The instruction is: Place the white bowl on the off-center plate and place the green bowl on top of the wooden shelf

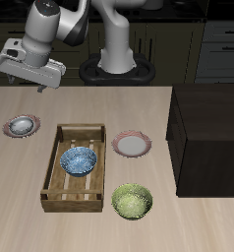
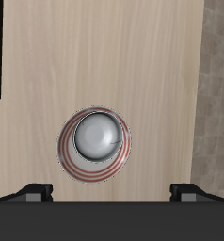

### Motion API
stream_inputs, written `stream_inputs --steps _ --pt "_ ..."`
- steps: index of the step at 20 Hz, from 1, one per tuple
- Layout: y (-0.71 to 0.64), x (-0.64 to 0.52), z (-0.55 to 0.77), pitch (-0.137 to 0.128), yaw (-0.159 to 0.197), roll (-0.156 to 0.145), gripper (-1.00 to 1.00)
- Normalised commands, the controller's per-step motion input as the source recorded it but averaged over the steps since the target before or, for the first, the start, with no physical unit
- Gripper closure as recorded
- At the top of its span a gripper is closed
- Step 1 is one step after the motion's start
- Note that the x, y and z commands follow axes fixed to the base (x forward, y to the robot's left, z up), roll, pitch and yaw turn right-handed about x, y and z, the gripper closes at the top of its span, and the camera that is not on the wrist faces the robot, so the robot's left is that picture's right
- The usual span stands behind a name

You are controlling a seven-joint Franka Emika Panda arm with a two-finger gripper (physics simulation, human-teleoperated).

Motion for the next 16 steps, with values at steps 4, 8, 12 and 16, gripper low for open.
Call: stream_inputs --steps 4,8,12,16 --pt "0.48 0.12 0.39 -0.023 -0.018 0.123 -1.00" --pt "0.39 0.20 0.22 -0.017 0.009 0.052 -1.00" --pt "0.32 0.21 0.21 -0.017 -0.003 0.050 -1.00" --pt "0.51 0.36 0.24 -0.006 0.019 0.050 -1.00"
